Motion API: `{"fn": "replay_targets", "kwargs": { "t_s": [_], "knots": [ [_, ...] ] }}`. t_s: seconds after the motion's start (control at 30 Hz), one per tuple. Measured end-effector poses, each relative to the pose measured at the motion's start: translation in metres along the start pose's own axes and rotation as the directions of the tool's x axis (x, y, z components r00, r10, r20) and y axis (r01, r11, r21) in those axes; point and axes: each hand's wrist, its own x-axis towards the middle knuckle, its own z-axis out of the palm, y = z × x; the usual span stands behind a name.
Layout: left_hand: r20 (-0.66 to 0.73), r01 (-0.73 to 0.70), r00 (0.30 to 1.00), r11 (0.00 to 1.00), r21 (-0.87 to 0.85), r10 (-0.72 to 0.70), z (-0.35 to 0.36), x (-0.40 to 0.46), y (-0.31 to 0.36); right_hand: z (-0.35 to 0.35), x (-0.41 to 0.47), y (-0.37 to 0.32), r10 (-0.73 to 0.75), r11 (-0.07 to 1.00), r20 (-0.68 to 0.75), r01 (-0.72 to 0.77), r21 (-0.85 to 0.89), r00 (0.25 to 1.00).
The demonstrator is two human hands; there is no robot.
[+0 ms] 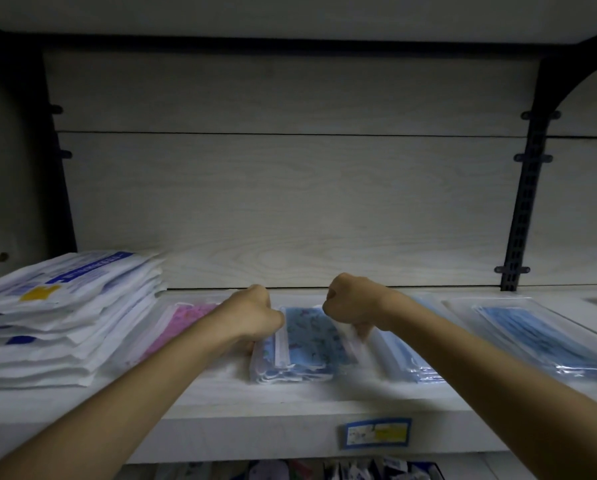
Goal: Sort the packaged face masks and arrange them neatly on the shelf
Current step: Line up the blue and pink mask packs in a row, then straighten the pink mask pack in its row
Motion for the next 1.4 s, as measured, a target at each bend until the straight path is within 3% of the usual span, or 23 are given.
{"fn": "replay_targets", "kwargs": {
  "t_s": [0.33, 0.53, 0.63, 0.7, 0.77, 0.83, 0.93, 1.07, 1.17, 1.27, 1.4],
  "knots": [
    [-0.019, 0.033, 0.999, 0.999, 0.034, -0.032, 0.001, -0.005, 0.011, -0.003, 0.000, 0.008, -0.015, 0.999, -0.029, 0.014, -0.035, 0.999],
    [-0.123, 0.056, 0.991, 0.998, 0.039, -0.051, -0.011, -0.020, 0.015, -0.013, -0.005, 0.006, -0.047, 0.999, -0.002, 0.047, 0.010, 0.999],
    [-0.213, 0.012, 0.977, 1.000, 0.011, -0.010, -0.020, -0.026, 0.014, -0.017, -0.008, 0.002, -0.121, 0.993, -0.079, 0.119, -0.025, 0.990],
    [-0.281, -0.021, 0.960, 0.990, -0.141, -0.020, -0.024, -0.029, 0.008, -0.017, -0.007, -0.001, -0.192, 0.981, -0.177, 0.191, -0.019, 0.965],
    [-0.303, -0.029, 0.948, 0.927, -0.374, -0.093, -0.028, -0.032, -0.001, -0.013, -0.006, -0.005, -0.248, 0.960, -0.247, 0.272, 0.071, 0.937],
    [-0.330, -0.032, 0.931, 0.865, -0.501, -0.157, -0.031, -0.039, -0.009, -0.005, -0.008, -0.013, -0.268, 0.905, -0.268, 0.337, 0.260, 0.925],
    [-0.389, -0.017, 0.893, 0.845, -0.535, -0.228, -0.038, -0.049, -0.018, 0.007, -0.010, -0.028, -0.263, 0.798, -0.247, 0.354, 0.488, 0.933],
    [-0.402, 0.002, 0.872, 0.822, -0.569, -0.280, -0.050, -0.051, -0.044, 0.021, -0.012, -0.046, -0.232, 0.704, -0.149, 0.272, 0.656, 0.961],
    [-0.457, -0.007, 0.846, 0.852, -0.523, -0.274, -0.060, -0.049, -0.062, 0.027, -0.010, -0.061, -0.199, 0.667, -0.116, 0.221, 0.711, 0.973],
    [-0.499, 0.021, 0.853, 0.965, -0.261, -0.154, -0.062, -0.050, -0.071, 0.030, -0.006, -0.079, -0.138, 0.671, -0.078, 0.151, 0.726, 0.987],
    [-0.352, 0.065, 0.931, 0.993, -0.103, -0.097, -0.055, -0.049, -0.080, 0.038, -0.003, -0.101, -0.038, 0.707, 0.048, -0.007, 0.707, 0.998]
  ]
}}
